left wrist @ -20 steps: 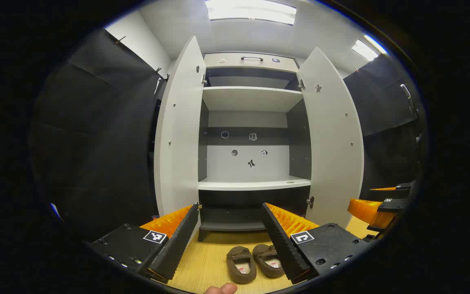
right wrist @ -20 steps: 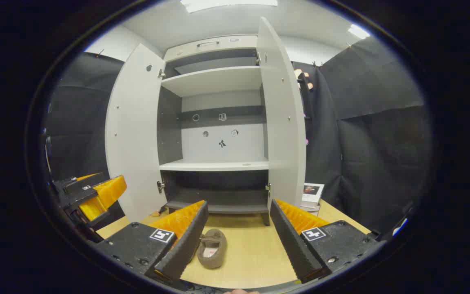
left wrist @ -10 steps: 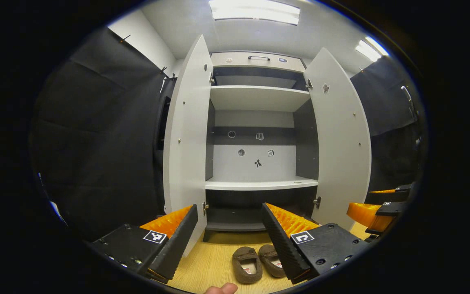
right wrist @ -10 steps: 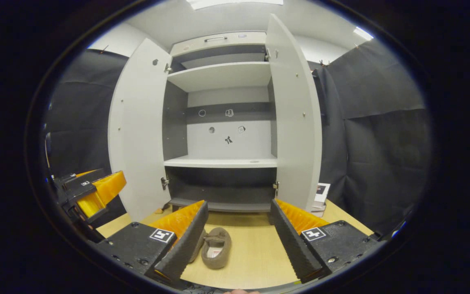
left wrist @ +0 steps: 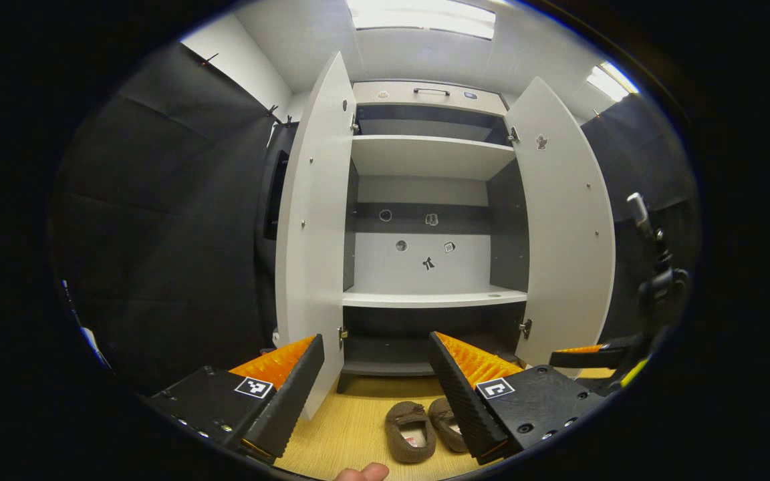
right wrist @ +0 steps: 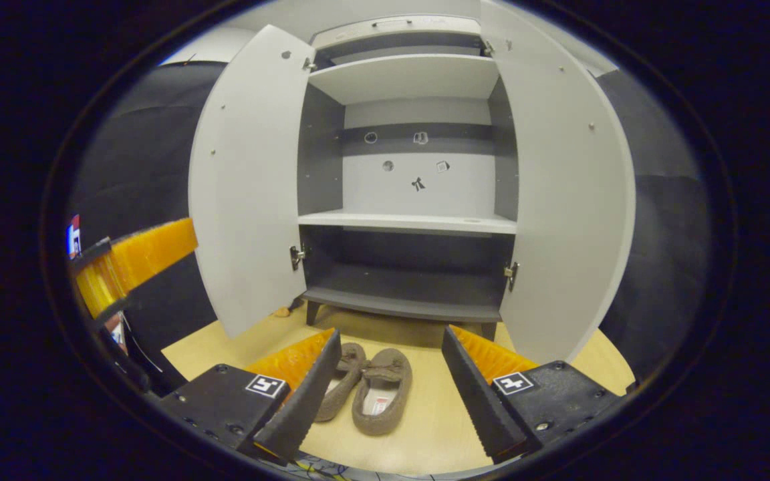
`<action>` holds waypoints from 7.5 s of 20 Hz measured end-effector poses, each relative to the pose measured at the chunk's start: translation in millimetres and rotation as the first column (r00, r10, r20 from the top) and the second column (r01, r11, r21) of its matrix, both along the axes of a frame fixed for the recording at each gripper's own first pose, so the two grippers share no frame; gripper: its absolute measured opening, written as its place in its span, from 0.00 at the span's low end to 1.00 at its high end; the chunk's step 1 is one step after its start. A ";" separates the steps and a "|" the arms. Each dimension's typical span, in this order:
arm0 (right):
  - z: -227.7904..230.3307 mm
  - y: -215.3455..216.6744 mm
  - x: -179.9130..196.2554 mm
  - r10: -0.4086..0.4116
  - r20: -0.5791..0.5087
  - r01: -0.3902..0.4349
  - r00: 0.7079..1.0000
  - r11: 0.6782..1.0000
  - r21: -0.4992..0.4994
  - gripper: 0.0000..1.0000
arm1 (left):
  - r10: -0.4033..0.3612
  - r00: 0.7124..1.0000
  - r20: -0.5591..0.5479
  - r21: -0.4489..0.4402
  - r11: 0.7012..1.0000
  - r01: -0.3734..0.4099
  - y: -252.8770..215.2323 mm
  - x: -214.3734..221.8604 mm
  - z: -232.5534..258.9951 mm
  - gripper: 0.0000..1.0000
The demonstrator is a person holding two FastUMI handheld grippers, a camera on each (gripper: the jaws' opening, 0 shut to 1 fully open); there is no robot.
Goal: Grab one shoe with the right hand and put it into the shoe cabinet, grab the other shoe with the left hand and put it into the shoe cabinet; then close the right door with the right hand and the left door with the left hand.
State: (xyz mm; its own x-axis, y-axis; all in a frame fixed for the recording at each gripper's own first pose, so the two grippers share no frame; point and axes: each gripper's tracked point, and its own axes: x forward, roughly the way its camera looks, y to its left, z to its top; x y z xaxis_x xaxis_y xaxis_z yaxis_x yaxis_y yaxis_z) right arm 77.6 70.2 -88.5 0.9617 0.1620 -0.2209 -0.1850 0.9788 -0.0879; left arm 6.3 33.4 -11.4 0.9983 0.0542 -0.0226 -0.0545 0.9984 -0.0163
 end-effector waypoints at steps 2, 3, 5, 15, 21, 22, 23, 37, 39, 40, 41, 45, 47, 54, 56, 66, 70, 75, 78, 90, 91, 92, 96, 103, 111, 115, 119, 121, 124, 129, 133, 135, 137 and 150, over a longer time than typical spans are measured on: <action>-26.7 5.4 14.6 0.009 -0.051 -0.011 0.999 0.999 -0.038 0.96 | 0.014 1.000 -0.005 0.001 1.000 -0.014 6.7 -1.5 -1.6 0.95; -41.5 10.0 22.6 0.015 -0.082 -0.019 0.996 0.999 -0.045 0.95 | 0.021 1.000 -0.007 0.002 1.000 -0.021 10.9 -1.0 -2.2 0.94; -67.6 19.9 33.2 0.032 -0.145 -0.040 0.989 0.998 -0.053 0.88 | 0.037 0.999 -0.011 0.006 0.999 -0.037 19.1 -1.4 -4.0 0.94; -175.7 32.4 69.7 0.019 -0.368 -0.069 0.930 0.990 -0.123 0.53 | 0.061 0.998 -0.030 0.023 0.998 -0.060 31.9 3.4 -11.4 0.95; -211.9 36.0 89.6 -0.009 -0.417 -0.059 0.909 0.987 -0.149 0.42 | 0.080 0.996 -0.046 0.022 0.997 -0.079 40.3 4.4 -16.0 0.94; -213.8 36.0 92.4 -0.018 -0.412 -0.050 0.911 0.987 -0.155 0.39 | 0.083 0.995 -0.047 0.024 0.996 -0.082 41.3 5.3 -15.7 0.94; -215.7 36.5 97.0 -0.022 -0.401 -0.044 0.916 0.987 -0.154 0.37 | 0.085 0.995 -0.047 0.025 0.996 -0.084 42.2 4.8 -16.4 0.95; -150.7 13.0 99.8 0.021 -0.201 -0.040 0.979 0.995 -0.091 0.05 | 0.046 0.997 -0.062 0.012 0.999 -0.045 25.8 5.7 -23.1 0.95; -118.9 6.5 94.8 0.016 -0.137 -0.030 0.990 0.995 -0.097 0.05 | 0.030 0.998 -0.058 0.005 1.000 -0.030 18.6 7.5 -23.1 0.95; -98.5 5.3 90.4 0.021 -0.105 -0.031 0.994 0.996 -0.089 0.05 | 0.021 0.998 -0.056 0.002 1.000 -0.021 15.8 8.2 -23.1 0.95; -76.7 5.2 86.9 0.027 -0.073 -0.033 0.997 0.996 -0.080 0.05 | 0.013 0.999 -0.053 0.002 1.000 -0.013 12.3 8.7 -22.5 0.95; 12.4 -2.6 83.7 0.006 0.027 -0.004 1.000 0.996 -0.089 0.05 | -0.016 0.999 -0.046 -0.007 1.000 0.016 1.7 10.9 -22.7 0.95; 52.1 -2.6 87.7 0.001 0.059 0.003 0.998 0.997 -0.076 0.05 | -0.020 0.999 -0.032 -0.012 1.000 0.020 0.7 11.4 -19.6 0.95; 170.7 -16.6 170.4 -0.043 0.148 0.060 0.988 0.992 -0.109 0.05 | -0.022 0.999 -0.027 -0.024 0.999 0.021 3.8 8.6 -20.7 0.94; 186.9 -17.0 205.6 -0.050 0.125 0.064 0.991 0.991 -0.116 0.05 | -0.015 0.999 -0.031 -0.012 1.000 0.015 6.7 7.4 -22.1 0.94; 181.1 -19.1 337.7 -0.142 -0.024 0.130 0.990 0.955 -0.266 0.05 | 0.021 0.998 -0.058 0.000 1.000 -0.021 20.5 6.4 -31.0 0.95; 158.8 -19.4 357.4 -0.180 -0.112 0.142 0.977 0.949 -0.282 0.05 | 0.037 0.998 -0.060 0.015 0.999 -0.036 25.3 5.5 -32.1 0.95; 155.5 -12.9 359.7 -0.187 -0.132 0.140 0.974 0.944 -0.299 0.12 | 0.042 0.997 -0.070 0.005 0.999 -0.042 28.1 8.3 -37.5 0.95; 164.0 -8.2 341.5 -0.176 -0.133 0.132 0.975 0.949 -0.288 0.46 | 0.038 0.997 -0.073 0.005 0.999 -0.038 27.3 10.4 -39.0 0.95; 212.1 -1.3 145.2 -0.004 0.145 0.013 0.989 0.998 -0.061 0.71 | -0.041 0.996 -0.076 -0.023 0.999 0.039 4.2 21.4 -44.4 0.95; 204.9 -3.4 129.1 -0.002 0.174 0.009 0.985 0.999 -0.044 0.66 | -0.047 0.996 -0.082 -0.029 0.999 0.045 2.2 22.2 -47.9 0.94; 195.8 -7.6 113.9 -0.004 0.205 0.013 0.979 0.999 -0.040 0.69 | -0.054 0.995 -0.089 -0.037 0.998 0.051 -0.1 22.7 -50.0 0.95; 141.2 -24.3 63.2 -0.055 0.262 0.068 0.963 0.997 -0.039 0.77 | -0.078 0.990 -0.114 -0.039 0.996 0.074 -9.9 24.6 -63.0 0.95; 56.1 -46.5 9.0 -0.120 0.202 0.117 0.972 0.993 0.026 0.78 | -0.122 0.976 -0.182 -0.052 0.992 0.114 -33.6 24.5 -92.4 0.95; 12.6 -63.4 -23.6 -0.148 0.149 0.152 0.978 0.988 -0.013 0.78 | -0.181 0.897 -0.404 -0.120 0.982 0.144 -43.4 33.0 -176.8 0.95; 12.7 -68.5 -25.5 -0.165 0.132 0.164 0.977 0.986 0.016 0.78 | -0.186 0.830 -0.527 -0.200 0.975 0.091 -37.8 40.7 -230.7 0.95; 11.6 -78.4 -24.1 -0.180 0.124 0.181 0.976 0.983 0.000 0.78 | -0.165 0.777 -0.607 -0.197 0.979 0.054 -32.2 50.9 -280.9 0.95; 8.1 -83.3 -23.5 -0.189 0.109 0.190 0.976 0.982 -0.006 0.78 | -0.162 0.749 -0.643 -0.204 0.978 0.036 -32.3 56.9 -300.8 0.95; 0.6 -89.6 -23.8 -0.201 0.081 0.202 0.976 0.979 -0.010 0.80 | -0.138 0.726 -0.673 -0.190 0.982 0.010 -27.6 67.4 -319.0 0.95; -2.4 -99.1 -22.7 -0.219 0.069 0.221 0.973 0.975 -0.025 0.78 | -0.123 0.708 -0.696 -0.196 0.980 -0.022 -21.2 84.1 -342.3 0.96; -2.2 -103.9 -18.4 -0.226 0.063 0.228 0.972 0.973 -0.026 0.78 | -0.126 0.735 -0.667 -0.198 0.980 -0.012 -22.6 98.6 -344.6 0.95; -2.6 -104.5 -17.0 -0.226 0.063 0.228 0.972 0.973 -0.027 0.81 | -0.115 0.747 -0.655 -0.193 0.981 -0.018 -23.4 100.2 -344.2 0.88; -4.0 -104.3 -15.7 -0.223 0.058 0.225 0.973 0.974 -0.030 0.78 | -0.103 0.762 -0.640 -0.196 0.980 -0.032 -24.9 100.6 -343.5 0.82; -11.2 -99.9 -15.1 -0.195 0.046 0.196 0.980 0.980 -0.018 0.78 | -0.133 0.840 -0.526 -0.137 0.988 0.070 -54.1 91.4 -275.2 0.01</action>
State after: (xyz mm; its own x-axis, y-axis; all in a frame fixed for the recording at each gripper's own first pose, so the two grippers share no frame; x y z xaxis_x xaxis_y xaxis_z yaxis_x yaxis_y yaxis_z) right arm 62.6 -29.7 -99.6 0.9832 -0.0345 -0.1792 0.0141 0.9934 -0.1141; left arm 97.7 -20.7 -286.7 0.8305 -0.0806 -0.5512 0.0153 0.9924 -0.1221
